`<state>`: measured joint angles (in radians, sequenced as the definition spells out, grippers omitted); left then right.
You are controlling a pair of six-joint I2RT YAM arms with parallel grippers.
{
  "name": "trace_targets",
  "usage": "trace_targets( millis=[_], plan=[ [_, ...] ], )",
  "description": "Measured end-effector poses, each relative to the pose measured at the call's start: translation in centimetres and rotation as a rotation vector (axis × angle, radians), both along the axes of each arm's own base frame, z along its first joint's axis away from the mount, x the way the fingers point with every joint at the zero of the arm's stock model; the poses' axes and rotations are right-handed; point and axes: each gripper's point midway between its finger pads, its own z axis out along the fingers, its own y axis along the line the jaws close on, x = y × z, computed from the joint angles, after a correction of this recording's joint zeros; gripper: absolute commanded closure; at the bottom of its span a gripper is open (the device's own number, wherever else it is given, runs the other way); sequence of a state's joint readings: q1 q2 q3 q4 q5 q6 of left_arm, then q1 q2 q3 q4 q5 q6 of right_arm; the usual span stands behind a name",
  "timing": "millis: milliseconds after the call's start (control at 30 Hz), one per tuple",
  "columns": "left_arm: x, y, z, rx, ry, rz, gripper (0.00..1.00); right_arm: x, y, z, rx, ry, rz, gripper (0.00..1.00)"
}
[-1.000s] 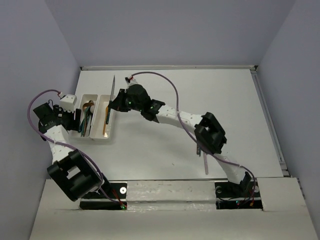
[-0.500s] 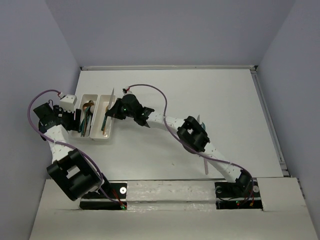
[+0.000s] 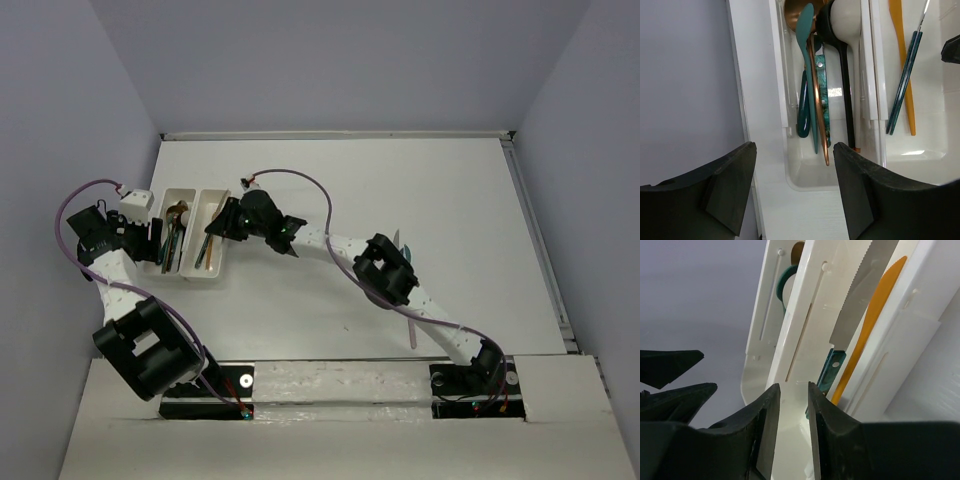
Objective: Sort the eating utensils into containers
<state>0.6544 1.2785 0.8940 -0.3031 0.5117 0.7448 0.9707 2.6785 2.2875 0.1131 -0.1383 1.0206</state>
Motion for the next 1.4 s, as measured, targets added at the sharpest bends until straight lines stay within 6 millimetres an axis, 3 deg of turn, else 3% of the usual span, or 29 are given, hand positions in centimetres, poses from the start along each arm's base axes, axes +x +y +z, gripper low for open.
trace_targets(
  millis=[300,400,467,567,633,667,700,767,867,933,1000,1067,1233,1400],
  plan=[
    [0.0,0.0,0.0,0.002,0.001,-0.002,0.25,-0.2,-1.5,1.9,-0.079,-0.101,0.013,0.63],
    [0.0,0.0,0.0,0.006,0.002,-0.006,0.25,-1.2,-3.5,4.4,-0.169,-0.179,0.058,0.60],
    [-0.1,0.0,0.0,0.010,0.003,-0.010,0.25,-2.2,-5.7,7.7,-0.238,-0.257,0.090,0.59],
    [-0.2,-0.1,0.2,0.021,-0.001,-0.016,0.25,-3.5,-11.4,13.4,-0.342,-0.344,0.058,0.57],
    [-0.3,-0.1,0.2,0.027,-0.005,-0.019,0.25,-5.1,-17.0,16.9,-0.390,-0.368,-0.001,0.62],
    [-0.3,-0.1,0.1,0.026,-0.004,-0.020,0.24,-5.9,-21.4,18.0,-0.424,-0.358,-0.045,0.63],
    [-0.3,-0.2,0.0,0.024,-0.002,-0.021,0.25,-6.4,-24.5,17.8,-0.449,-0.336,-0.073,0.64],
    [-0.4,-0.3,-0.3,0.016,0.002,-0.022,0.25,-5.7,-33.5,16.4,-0.524,-0.259,-0.200,0.68],
    [-0.3,-0.4,-0.4,0.001,0.003,-0.022,0.25,-4.4,-46.7,8.7,-0.722,-0.036,-0.452,0.69],
    [-0.3,-0.6,-0.5,-0.008,0.003,-0.023,0.24,-6.6,-50.7,2.7,-0.860,0.129,-0.463,0.69],
    [-0.3,-0.7,-0.5,-0.014,0.002,-0.024,0.24,-9.8,-52.4,-1.8,-0.973,0.266,-0.403,0.73],
    [-0.2,-0.7,-0.5,-0.015,0.001,-0.026,0.24,-11.4,-53.1,-3.2,-1.026,0.325,-0.362,0.74],
    [-0.2,-0.7,-0.5,-0.015,-0.001,-0.028,0.24,-10.6,-53.1,-3.4,-1.036,0.327,-0.352,0.74],
    [-0.2,-0.7,-0.5,-0.014,-0.001,-0.028,0.24,-10.0,-52.4,-5.8,-1.057,0.368,-0.304,0.74]
  ],
)
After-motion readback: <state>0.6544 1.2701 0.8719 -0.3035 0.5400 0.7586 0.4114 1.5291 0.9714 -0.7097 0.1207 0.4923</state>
